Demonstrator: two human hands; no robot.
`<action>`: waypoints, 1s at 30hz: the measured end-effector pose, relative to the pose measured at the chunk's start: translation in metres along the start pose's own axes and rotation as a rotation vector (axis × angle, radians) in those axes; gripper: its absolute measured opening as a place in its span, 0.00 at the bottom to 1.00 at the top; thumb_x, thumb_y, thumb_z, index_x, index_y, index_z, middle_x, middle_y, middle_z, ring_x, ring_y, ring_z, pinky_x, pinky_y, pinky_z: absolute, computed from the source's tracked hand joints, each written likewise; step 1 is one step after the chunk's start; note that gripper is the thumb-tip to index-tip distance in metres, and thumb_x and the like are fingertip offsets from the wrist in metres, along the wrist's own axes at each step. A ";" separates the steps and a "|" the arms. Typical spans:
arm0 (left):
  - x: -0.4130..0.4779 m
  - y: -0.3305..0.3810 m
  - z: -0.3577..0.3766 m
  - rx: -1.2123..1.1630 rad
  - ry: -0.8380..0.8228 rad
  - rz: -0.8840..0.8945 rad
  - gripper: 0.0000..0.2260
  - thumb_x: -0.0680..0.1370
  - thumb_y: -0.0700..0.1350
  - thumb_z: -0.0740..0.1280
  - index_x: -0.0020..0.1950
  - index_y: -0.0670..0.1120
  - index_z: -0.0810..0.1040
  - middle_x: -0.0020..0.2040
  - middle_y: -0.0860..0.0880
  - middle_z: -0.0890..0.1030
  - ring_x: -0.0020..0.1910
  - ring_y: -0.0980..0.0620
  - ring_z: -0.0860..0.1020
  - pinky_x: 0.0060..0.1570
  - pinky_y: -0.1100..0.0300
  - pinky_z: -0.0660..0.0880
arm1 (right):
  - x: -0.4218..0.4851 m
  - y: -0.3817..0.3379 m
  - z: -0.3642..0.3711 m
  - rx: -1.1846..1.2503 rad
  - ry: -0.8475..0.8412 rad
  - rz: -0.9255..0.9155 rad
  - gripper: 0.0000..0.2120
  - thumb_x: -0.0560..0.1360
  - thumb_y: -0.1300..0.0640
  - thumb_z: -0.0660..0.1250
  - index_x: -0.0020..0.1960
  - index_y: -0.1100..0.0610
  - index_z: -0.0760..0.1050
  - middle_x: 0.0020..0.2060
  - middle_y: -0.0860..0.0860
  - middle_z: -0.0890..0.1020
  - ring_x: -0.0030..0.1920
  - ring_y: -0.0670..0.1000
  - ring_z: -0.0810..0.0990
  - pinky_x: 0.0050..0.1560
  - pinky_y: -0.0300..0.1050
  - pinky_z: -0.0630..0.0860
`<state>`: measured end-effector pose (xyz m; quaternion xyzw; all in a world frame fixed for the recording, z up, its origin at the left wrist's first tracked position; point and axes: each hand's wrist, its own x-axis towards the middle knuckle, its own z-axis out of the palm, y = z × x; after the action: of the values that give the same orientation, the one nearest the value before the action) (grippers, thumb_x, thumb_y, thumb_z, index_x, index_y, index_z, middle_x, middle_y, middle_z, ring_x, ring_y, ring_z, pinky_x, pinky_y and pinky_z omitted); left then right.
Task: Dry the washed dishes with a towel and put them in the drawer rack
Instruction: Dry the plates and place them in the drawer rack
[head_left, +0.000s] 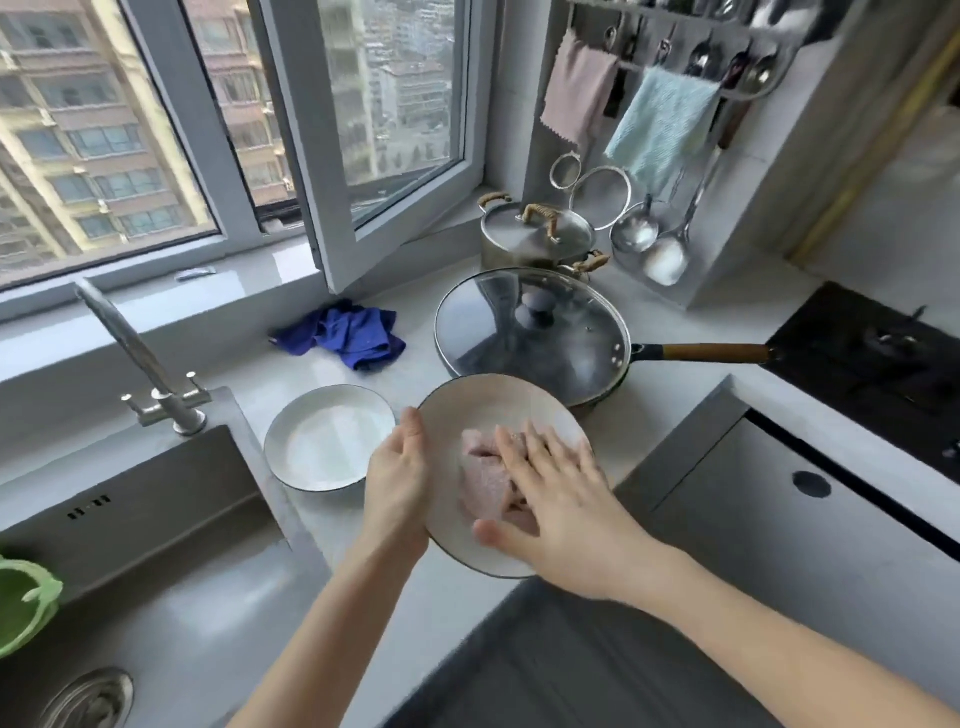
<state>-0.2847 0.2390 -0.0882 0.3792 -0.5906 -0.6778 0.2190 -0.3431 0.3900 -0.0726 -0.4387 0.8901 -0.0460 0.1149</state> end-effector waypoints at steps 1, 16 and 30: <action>-0.013 -0.001 0.018 0.022 -0.024 0.003 0.20 0.82 0.56 0.53 0.39 0.49 0.77 0.41 0.45 0.80 0.40 0.48 0.76 0.44 0.55 0.74 | -0.016 0.011 0.010 0.063 -0.014 0.010 0.41 0.64 0.23 0.30 0.72 0.41 0.28 0.76 0.50 0.35 0.76 0.51 0.33 0.74 0.56 0.35; -0.227 -0.070 0.246 0.289 -0.647 0.021 0.20 0.80 0.58 0.58 0.39 0.45 0.78 0.39 0.44 0.76 0.38 0.47 0.74 0.40 0.54 0.72 | -0.289 0.249 0.024 -0.060 0.417 0.271 0.22 0.77 0.58 0.60 0.70 0.47 0.66 0.70 0.53 0.70 0.71 0.61 0.67 0.61 0.70 0.69; -0.390 -0.149 0.440 0.432 -0.972 0.034 0.15 0.80 0.50 0.59 0.38 0.43 0.65 0.37 0.46 0.65 0.36 0.50 0.64 0.36 0.58 0.61 | -0.499 0.314 0.035 2.101 1.369 0.974 0.17 0.80 0.65 0.53 0.37 0.57 0.76 0.26 0.53 0.80 0.36 0.55 0.78 0.34 0.42 0.74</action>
<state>-0.3623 0.8395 -0.1266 0.0482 -0.7562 -0.6345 -0.1523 -0.2828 0.9771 -0.0822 0.3262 0.3760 -0.8648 -0.0658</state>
